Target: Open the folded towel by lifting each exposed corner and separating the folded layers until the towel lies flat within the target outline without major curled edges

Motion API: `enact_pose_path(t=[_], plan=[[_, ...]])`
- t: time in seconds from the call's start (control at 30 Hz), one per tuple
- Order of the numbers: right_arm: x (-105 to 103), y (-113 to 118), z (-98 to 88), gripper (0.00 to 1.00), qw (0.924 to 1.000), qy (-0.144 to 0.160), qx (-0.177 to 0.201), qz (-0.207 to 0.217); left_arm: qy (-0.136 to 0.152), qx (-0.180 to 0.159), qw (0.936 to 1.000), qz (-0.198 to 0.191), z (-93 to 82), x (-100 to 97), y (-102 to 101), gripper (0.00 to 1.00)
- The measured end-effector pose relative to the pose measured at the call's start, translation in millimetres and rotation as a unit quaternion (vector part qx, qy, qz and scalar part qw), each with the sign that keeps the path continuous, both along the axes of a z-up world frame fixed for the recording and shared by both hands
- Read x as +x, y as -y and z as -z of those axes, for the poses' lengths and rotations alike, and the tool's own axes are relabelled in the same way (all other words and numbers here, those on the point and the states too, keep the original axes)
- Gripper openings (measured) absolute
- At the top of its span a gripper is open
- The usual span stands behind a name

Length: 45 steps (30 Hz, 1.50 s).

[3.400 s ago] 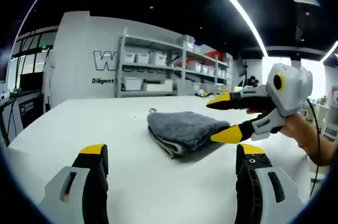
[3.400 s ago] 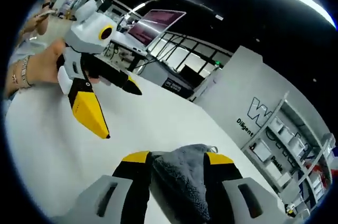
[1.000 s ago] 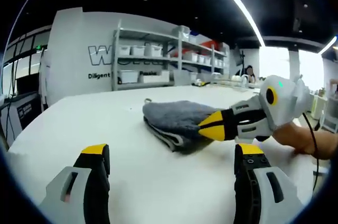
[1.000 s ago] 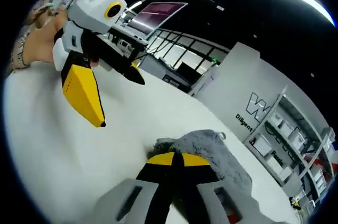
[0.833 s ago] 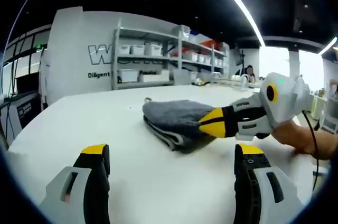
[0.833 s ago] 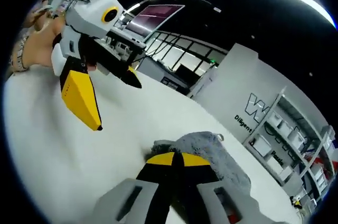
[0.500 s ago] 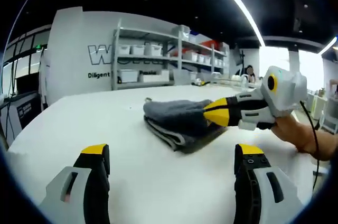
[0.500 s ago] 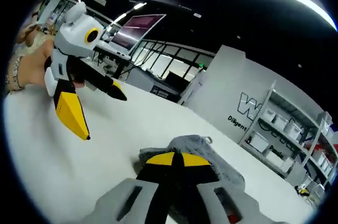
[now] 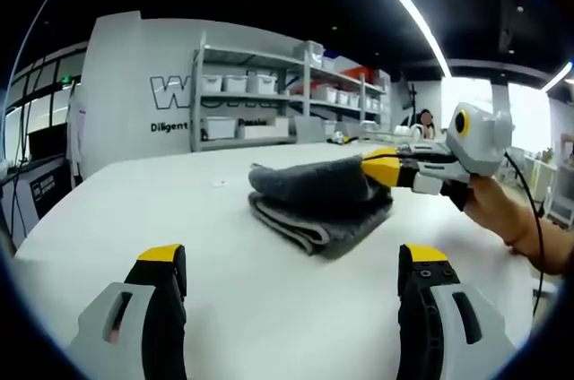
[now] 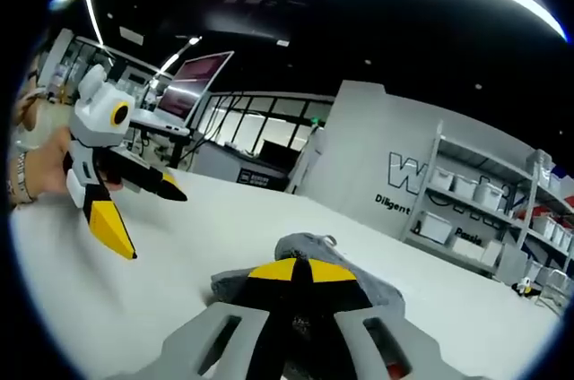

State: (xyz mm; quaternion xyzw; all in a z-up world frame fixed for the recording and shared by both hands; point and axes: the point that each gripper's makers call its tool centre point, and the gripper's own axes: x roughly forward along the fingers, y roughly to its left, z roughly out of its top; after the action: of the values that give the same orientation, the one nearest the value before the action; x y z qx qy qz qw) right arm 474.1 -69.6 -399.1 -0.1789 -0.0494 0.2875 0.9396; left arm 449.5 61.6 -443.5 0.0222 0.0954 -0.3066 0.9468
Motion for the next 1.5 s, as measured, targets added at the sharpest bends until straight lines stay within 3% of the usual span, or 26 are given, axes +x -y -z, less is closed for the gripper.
enact_pose_path(t=[0.4,0.63,0.9,1.13,1.5], plan=[[6,17,-15.3,0.0,0.999,0.014,0.033,0.027,0.0,0.0,1.0,0.002,0.1,-1.8,1,0.97],[3,37,-25.1,0.0,0.9954,0.019,0.08,0.049,0.0,-0.001,1.0,0.004,0.1,-2.2,2,0.97],[6,55,-32.2,0.0,0.992,0.032,0.09,0.083,-0.002,0.0,1.0,0.004,0.6,-1.5,2,0.97],[5,79,-33.2,0.0,0.9846,0.028,0.129,0.114,-0.002,0.002,1.0,0.004,1.4,-3.0,1,0.97],[15,110,-36.8,0.0,0.9735,0.033,0.16,0.16,-0.006,0.002,1.0,0.005,2.4,-1.6,1,0.97]])
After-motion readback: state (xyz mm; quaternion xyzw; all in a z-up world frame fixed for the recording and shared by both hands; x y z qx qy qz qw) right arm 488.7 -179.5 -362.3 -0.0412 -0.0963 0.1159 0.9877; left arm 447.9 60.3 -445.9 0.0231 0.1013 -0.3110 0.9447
